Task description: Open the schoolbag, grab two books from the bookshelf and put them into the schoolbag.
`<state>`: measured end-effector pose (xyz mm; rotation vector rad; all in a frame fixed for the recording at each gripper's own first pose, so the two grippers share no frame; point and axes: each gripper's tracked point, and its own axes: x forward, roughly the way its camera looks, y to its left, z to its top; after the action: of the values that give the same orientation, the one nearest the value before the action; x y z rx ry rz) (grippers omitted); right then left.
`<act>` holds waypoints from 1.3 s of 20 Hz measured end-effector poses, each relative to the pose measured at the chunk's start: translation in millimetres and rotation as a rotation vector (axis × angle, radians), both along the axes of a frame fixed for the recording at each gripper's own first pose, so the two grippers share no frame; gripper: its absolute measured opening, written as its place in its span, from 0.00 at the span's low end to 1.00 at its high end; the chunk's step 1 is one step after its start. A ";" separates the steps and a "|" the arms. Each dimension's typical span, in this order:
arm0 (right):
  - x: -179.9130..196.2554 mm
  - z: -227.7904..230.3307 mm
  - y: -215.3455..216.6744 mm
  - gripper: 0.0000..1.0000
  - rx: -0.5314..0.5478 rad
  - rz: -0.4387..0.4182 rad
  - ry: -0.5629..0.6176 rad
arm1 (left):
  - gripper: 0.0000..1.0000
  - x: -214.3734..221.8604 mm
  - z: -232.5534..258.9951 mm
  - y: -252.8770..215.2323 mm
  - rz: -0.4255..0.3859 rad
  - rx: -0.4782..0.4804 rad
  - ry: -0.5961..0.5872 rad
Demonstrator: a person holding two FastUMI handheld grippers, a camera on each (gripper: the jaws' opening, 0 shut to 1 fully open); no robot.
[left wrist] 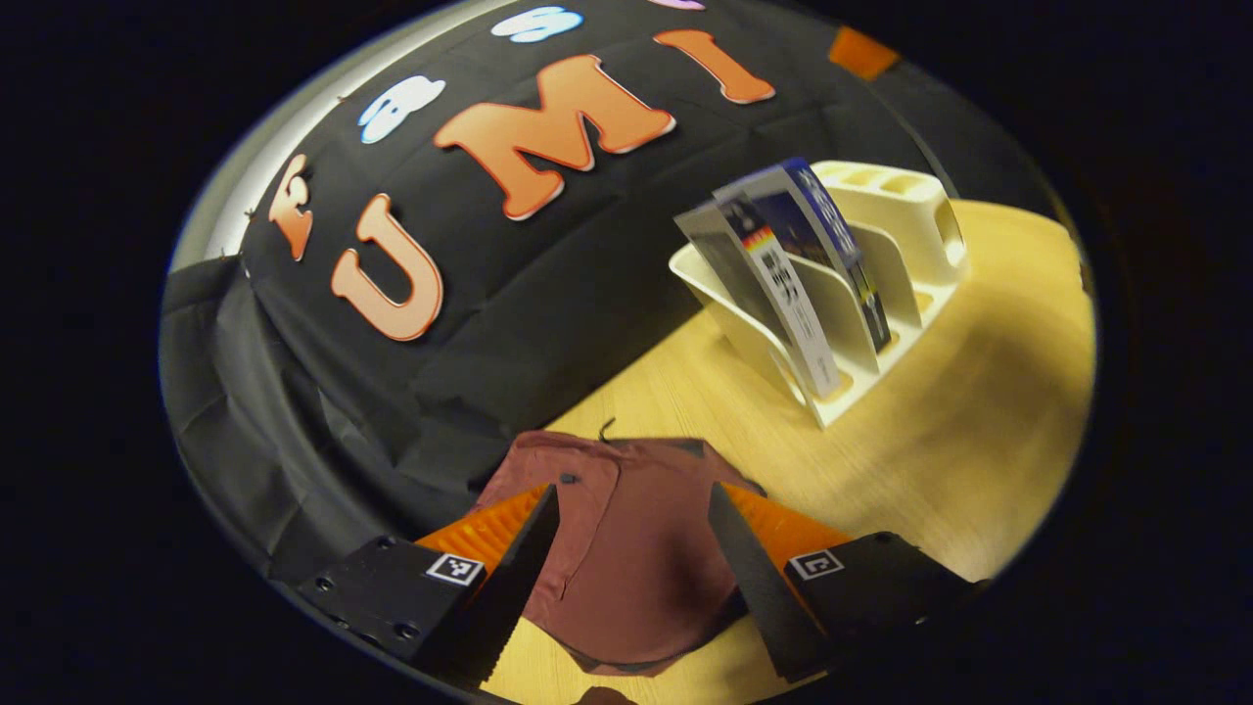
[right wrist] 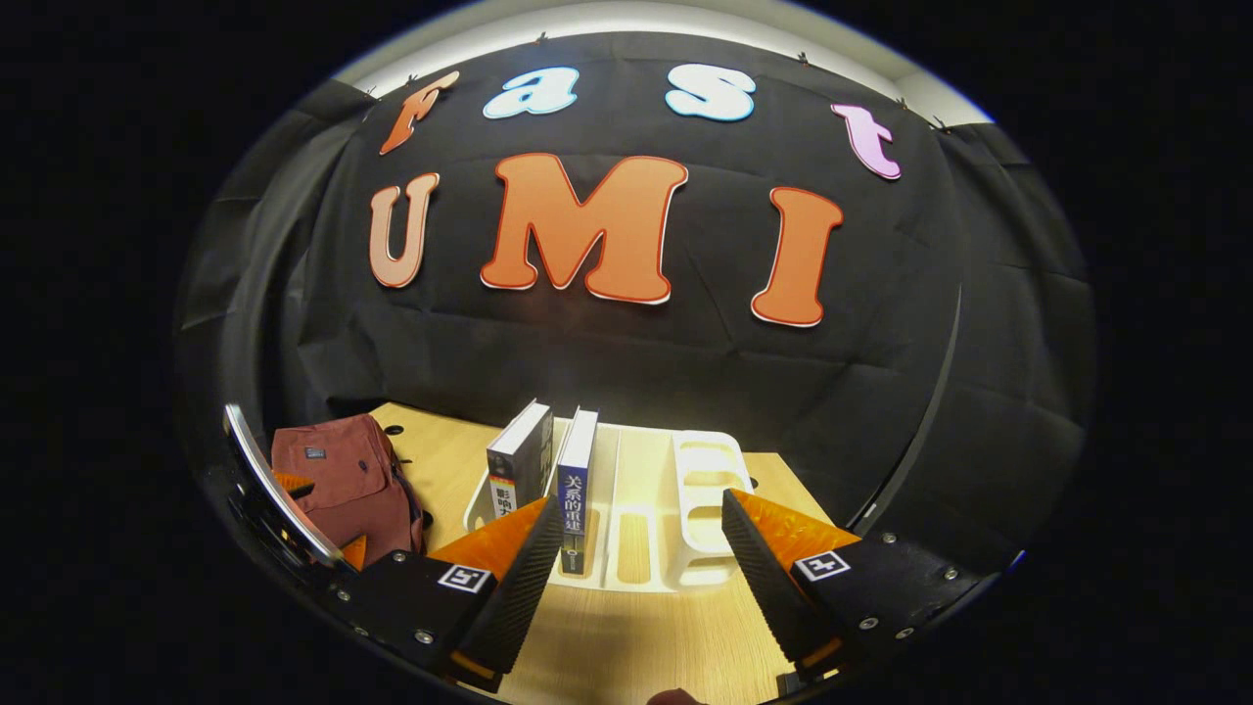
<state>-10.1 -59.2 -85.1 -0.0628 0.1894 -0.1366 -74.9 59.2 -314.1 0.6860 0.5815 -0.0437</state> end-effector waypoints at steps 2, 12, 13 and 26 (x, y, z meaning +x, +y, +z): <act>1.4 -4.1 -2.6 0.97 -0.007 -0.007 0.009 | 0.98 -10.8 -21.7 -0.1 -0.015 0.033 0.052; 7.3 -7.5 -4.5 0.97 -0.011 -0.017 0.019 | 0.98 -32.2 -88.6 24.4 0.004 0.173 0.194; 7.7 -7.4 -5.2 0.97 -0.013 -0.018 0.020 | 0.98 -30.4 -84.8 29.3 0.021 0.173 0.184; 15.1 1.7 10.7 0.97 -0.043 0.030 0.031 | 0.80 21.7 -65.0 66.5 0.114 0.247 0.168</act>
<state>5.0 -48.6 -83.5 -0.1108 0.2163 -0.1101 -53.2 125.6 -379.1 0.8934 0.7946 0.0785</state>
